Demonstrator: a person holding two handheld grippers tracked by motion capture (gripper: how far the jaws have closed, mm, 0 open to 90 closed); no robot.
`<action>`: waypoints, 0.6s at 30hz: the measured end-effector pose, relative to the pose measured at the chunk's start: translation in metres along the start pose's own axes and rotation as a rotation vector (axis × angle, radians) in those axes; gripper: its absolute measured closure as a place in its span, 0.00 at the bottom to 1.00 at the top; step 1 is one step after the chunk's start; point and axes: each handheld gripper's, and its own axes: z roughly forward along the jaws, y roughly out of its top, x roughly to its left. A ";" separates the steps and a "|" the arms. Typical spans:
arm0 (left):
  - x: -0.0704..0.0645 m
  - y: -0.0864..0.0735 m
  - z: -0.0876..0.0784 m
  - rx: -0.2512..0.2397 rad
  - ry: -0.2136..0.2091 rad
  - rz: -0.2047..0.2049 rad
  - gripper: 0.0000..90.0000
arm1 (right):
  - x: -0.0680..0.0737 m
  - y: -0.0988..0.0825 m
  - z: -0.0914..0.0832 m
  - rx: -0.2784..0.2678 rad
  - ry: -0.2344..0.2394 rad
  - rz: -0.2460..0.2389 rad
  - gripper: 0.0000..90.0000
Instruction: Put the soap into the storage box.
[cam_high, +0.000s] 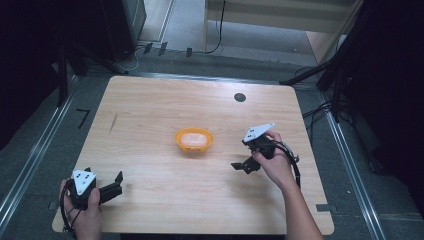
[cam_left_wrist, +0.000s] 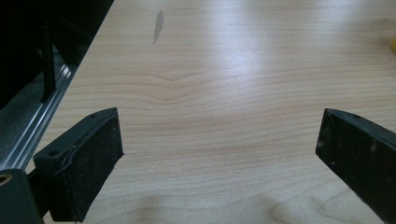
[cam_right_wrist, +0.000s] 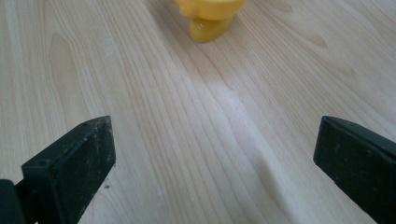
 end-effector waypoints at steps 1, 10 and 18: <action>0.000 0.000 0.000 0.000 0.000 0.001 0.01 | 0.001 -0.005 -0.001 -0.008 -0.012 0.004 0.00; -0.001 0.000 0.000 -0.002 0.004 0.005 0.01 | 0.008 -0.041 -0.010 -0.034 -0.034 0.051 0.00; -0.001 0.000 0.000 -0.003 0.008 0.006 0.01 | 0.011 -0.068 -0.020 -0.058 -0.055 0.095 0.00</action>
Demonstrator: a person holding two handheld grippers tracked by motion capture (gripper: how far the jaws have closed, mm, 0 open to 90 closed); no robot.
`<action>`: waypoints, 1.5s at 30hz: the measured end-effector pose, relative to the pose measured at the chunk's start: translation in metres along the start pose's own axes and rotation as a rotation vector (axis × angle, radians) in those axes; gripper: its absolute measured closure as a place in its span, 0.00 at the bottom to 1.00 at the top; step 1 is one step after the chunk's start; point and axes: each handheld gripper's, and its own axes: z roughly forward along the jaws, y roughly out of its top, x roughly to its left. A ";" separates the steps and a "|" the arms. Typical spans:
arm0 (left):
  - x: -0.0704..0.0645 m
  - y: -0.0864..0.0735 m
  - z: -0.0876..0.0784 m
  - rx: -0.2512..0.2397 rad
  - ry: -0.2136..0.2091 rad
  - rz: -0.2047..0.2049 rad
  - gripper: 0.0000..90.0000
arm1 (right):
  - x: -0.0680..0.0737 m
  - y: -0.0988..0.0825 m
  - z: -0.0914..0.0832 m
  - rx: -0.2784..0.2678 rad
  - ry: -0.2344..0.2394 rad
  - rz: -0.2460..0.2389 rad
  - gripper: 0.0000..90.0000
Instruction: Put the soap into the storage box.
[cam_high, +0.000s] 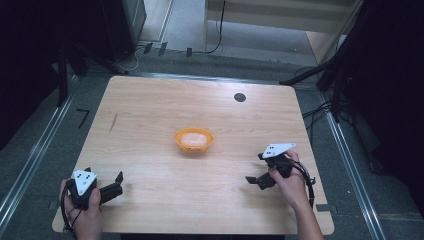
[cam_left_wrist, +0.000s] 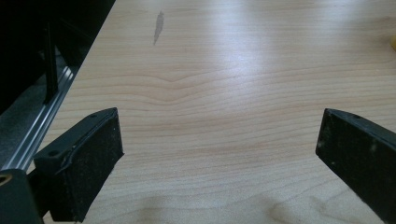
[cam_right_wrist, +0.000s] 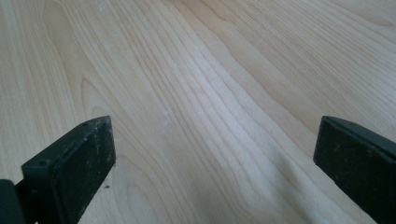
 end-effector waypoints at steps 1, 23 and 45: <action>0.000 0.000 0.000 0.000 -0.001 0.001 0.01 | 0.000 -0.003 -0.002 -0.005 -0.002 0.002 0.00; -0.001 0.000 0.000 -0.002 -0.002 0.014 0.01 | 0.000 -0.062 -0.031 -0.071 -0.076 0.082 0.00; -0.003 0.000 0.000 0.004 0.000 0.036 0.01 | 0.005 -0.118 -0.070 -0.139 -0.130 0.139 0.00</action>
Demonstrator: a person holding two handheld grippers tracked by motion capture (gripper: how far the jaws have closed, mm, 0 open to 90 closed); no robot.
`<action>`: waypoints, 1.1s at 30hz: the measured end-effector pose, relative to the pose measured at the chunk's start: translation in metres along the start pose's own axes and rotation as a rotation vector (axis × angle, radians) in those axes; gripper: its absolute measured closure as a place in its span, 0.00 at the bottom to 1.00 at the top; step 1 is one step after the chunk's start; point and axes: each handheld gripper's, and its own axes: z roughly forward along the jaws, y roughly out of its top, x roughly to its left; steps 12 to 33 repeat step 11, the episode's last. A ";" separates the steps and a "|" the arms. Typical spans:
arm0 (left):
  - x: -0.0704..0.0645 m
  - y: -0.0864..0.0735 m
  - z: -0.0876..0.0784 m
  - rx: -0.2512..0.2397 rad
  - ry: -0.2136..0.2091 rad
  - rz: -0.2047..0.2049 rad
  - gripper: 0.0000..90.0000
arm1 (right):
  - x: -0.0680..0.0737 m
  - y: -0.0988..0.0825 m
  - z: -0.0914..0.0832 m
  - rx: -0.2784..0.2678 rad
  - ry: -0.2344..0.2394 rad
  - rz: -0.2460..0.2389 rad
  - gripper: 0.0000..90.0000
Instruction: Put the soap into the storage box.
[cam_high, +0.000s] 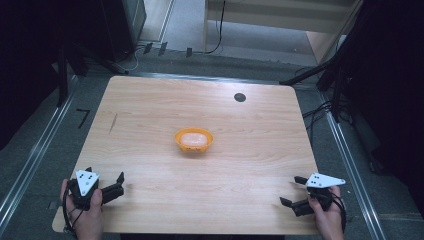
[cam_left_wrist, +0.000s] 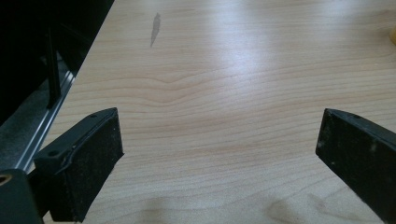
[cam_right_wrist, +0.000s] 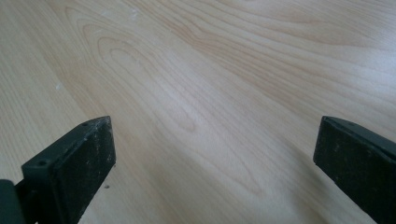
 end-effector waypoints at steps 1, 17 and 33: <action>0.000 0.000 0.000 0.000 0.000 0.000 0.01 | 0.000 -0.002 -0.002 -0.001 -0.002 0.000 0.00; 0.000 0.001 0.002 0.019 0.006 -0.002 0.01 | 0.003 -0.014 -0.010 -0.057 -0.027 0.025 0.00; 0.000 0.001 0.002 0.019 0.006 -0.002 0.01 | 0.003 -0.014 -0.010 -0.057 -0.027 0.025 0.00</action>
